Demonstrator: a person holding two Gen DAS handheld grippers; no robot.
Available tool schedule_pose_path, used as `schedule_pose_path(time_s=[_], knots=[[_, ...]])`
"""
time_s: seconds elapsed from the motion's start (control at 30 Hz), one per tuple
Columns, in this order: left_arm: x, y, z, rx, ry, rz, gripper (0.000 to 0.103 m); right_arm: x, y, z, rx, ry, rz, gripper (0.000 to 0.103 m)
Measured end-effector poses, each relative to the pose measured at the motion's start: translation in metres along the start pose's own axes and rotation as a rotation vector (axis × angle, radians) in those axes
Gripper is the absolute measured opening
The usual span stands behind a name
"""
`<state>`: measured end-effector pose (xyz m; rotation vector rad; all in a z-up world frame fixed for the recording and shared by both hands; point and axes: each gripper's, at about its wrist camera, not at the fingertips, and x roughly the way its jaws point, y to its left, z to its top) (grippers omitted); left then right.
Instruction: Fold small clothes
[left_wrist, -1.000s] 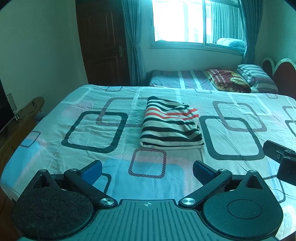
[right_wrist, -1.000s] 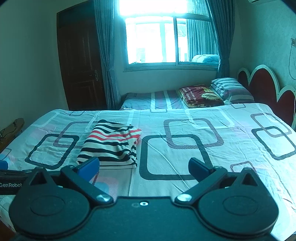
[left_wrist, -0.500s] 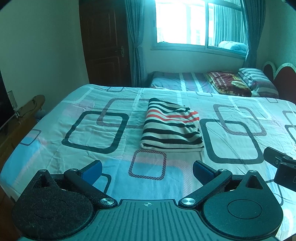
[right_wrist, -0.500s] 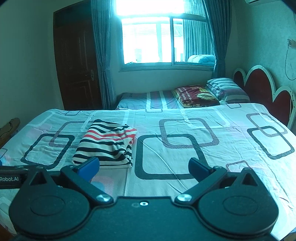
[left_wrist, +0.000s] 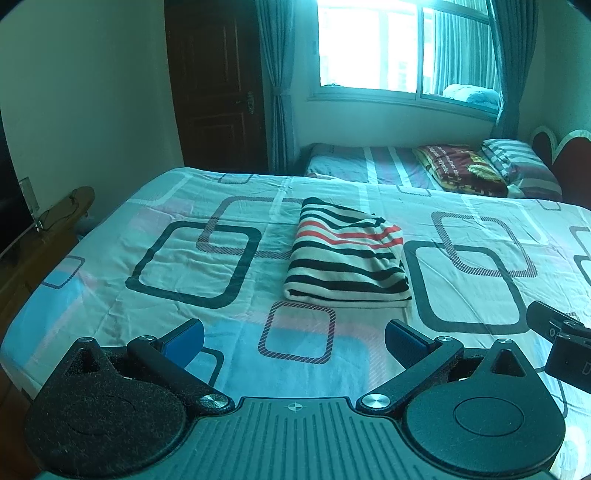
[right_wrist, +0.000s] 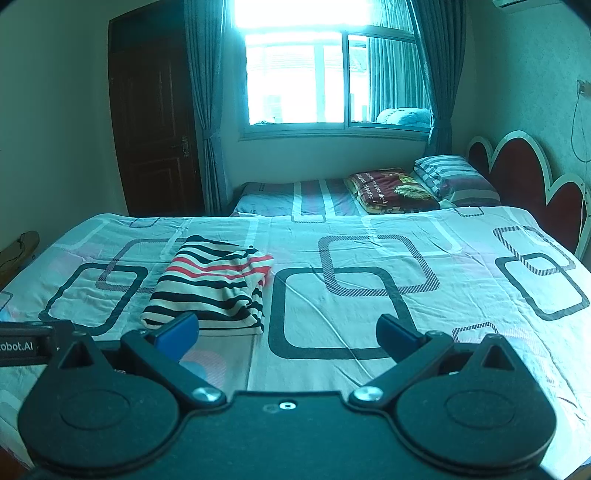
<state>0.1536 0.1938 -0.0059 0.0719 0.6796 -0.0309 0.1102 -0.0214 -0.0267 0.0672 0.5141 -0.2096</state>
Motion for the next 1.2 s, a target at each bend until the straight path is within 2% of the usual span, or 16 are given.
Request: schedule_pose_path(time_s=[0.67, 1.2], knots=[[0.005, -0.006, 0.001, -0.007, 0.004, 0.001, 0.103, 0.010, -0.003, 0.001, -0.003, 0.011, 0.011, 0.102], [0.029, -0.004, -0.001, -0.056, 0.034, -0.025, 0.103, 0.026, -0.005, -0.004, -0.012, 0.037, 0.009, 0.102]])
